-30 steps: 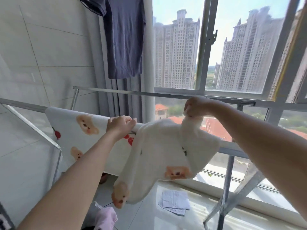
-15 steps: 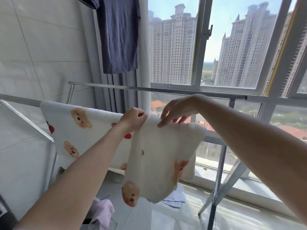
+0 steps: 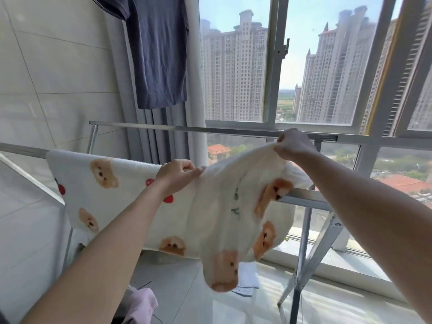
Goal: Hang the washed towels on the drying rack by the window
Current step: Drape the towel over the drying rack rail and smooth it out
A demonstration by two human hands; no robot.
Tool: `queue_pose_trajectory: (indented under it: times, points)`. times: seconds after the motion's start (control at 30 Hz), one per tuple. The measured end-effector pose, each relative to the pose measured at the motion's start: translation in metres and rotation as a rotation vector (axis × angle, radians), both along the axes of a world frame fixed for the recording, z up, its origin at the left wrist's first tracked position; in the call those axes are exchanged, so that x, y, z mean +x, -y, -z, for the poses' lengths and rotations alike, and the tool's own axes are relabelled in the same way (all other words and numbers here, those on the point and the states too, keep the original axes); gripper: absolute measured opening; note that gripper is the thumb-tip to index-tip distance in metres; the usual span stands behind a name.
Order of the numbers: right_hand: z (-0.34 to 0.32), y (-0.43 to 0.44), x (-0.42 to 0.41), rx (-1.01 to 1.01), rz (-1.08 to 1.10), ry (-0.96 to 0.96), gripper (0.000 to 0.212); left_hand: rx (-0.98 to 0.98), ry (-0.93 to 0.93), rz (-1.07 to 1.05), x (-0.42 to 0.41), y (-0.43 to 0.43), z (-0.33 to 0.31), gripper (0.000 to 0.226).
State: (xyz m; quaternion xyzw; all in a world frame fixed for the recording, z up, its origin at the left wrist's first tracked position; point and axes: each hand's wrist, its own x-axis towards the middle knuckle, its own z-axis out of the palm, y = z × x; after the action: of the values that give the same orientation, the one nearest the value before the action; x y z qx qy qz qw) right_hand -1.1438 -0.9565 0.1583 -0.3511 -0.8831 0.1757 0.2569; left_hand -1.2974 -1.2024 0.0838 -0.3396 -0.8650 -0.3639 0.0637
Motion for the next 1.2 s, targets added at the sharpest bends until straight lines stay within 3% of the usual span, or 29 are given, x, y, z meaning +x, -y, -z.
queue_pose_trajectory:
  times: [0.1,0.17,0.27,0.33,0.43,0.6,0.87,1.03,1.1,1.2]
  points:
    - [0.001,-0.013,0.009,-0.220,0.028,-0.022,0.028,-0.014,0.029,-0.050,0.005,-0.001,0.000,0.041]
    - [0.000,-0.002,0.010,-0.336,-0.063,0.110,0.044,-0.014,0.043,-0.057,0.010,-0.001,-0.003,0.037]
    - [-0.004,0.022,0.009,-0.396,-0.337,0.307,0.064,-0.046,-0.051,-0.018,0.016,-0.008,-0.007,0.032]
    - [-0.007,0.037,0.006,-0.411,-0.513,0.450,0.061,-0.029,-0.072,0.051,0.023,-0.016,-0.008,0.025]
    - [-0.007,0.048,0.005,-0.351,-0.560,0.600,0.057,0.026,-0.010,0.141,0.032,-0.020,-0.006,0.023]
    - [-0.002,0.032,0.017,-0.451,-0.538,0.613,0.058,0.146,-0.003,0.126,0.022,-0.003,-0.003,0.014]
    - [-0.007,0.005,0.055,-0.347,-0.608,0.371,0.021,0.237,-0.059,-0.033,0.018,0.006,0.008,0.012]
    - [-0.024,-0.013,0.079,-0.482,-0.681,0.249,0.013,0.230,-0.099,-0.143,0.027,0.002,0.014,0.013]
    - [-0.031,-0.017,0.089,-0.542,-0.734,0.272,0.013,0.268,-0.148,-0.171,0.034,0.000,0.017,0.013]
    - [-0.032,-0.016,0.104,-0.598,-0.803,0.480,0.022,0.371,-0.246,-0.163,0.049,-0.002,0.026,0.014]
